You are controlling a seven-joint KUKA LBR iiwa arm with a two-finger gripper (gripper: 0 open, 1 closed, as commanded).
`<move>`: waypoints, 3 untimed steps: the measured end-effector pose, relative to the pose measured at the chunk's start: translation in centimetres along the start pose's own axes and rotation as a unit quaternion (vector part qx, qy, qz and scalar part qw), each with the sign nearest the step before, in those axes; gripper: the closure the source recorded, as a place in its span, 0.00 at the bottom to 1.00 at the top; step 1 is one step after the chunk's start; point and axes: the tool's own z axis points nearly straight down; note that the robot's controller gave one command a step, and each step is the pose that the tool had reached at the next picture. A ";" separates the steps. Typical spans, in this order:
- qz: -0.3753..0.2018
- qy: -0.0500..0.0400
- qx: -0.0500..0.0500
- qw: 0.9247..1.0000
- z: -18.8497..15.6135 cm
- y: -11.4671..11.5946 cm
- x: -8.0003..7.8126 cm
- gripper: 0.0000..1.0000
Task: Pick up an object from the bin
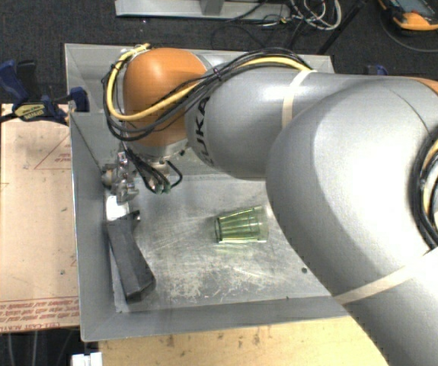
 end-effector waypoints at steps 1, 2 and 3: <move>-0.001 0.019 0.002 1.000 0.7 0.1 0.9 0.00; -0.002 0.019 0.002 1.000 1.3 0.1 1.1 0.00; -0.097 0.009 0.004 0.995 1.1 0.0 1.4 0.00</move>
Offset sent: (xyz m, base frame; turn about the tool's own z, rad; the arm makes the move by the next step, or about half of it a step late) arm 0.0000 0.0000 0.0000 0.0000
